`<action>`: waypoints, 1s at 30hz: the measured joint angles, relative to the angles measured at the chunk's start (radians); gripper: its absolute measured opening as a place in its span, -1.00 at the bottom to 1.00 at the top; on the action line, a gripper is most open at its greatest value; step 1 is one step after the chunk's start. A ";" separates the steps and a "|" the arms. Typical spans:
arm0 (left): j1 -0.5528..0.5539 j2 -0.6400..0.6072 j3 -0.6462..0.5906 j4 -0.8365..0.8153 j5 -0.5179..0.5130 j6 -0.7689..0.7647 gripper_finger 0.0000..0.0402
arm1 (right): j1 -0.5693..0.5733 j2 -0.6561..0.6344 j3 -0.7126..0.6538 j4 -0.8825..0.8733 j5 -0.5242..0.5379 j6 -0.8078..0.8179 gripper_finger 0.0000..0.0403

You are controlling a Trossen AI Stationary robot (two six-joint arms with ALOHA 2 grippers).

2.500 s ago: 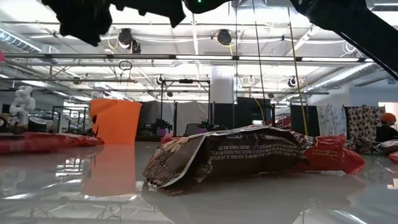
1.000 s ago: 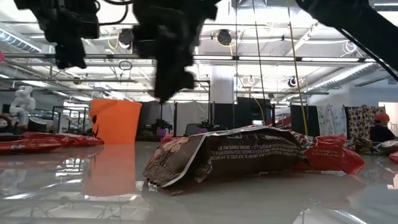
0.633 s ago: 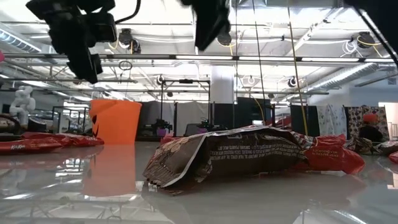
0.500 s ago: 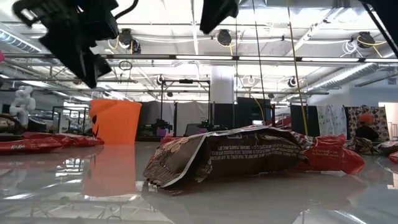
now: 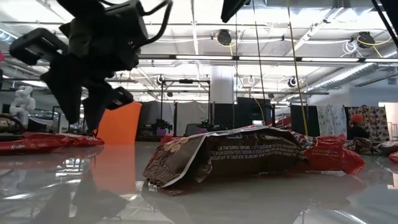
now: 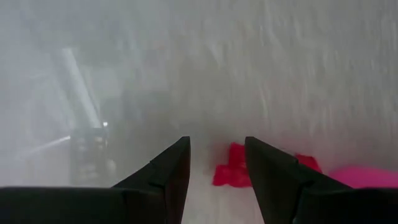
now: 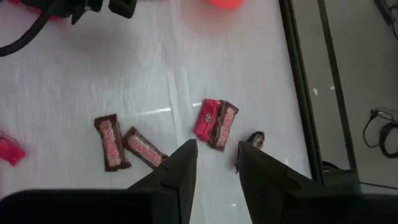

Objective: Sort candy by brand, put in halloween buckets
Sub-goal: Put the red chocolate bar into the pink bucket

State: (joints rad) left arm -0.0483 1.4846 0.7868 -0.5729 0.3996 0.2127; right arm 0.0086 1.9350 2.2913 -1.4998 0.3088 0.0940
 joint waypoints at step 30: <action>-0.016 0.105 0.042 -0.094 -0.015 -0.050 -0.98 | 0.003 0.000 0.000 0.031 0.000 0.048 -0.46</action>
State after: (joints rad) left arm -0.0645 1.5901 0.8284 -0.6670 0.3848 0.1627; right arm 0.0113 1.9347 2.2910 -1.4684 0.3088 0.1415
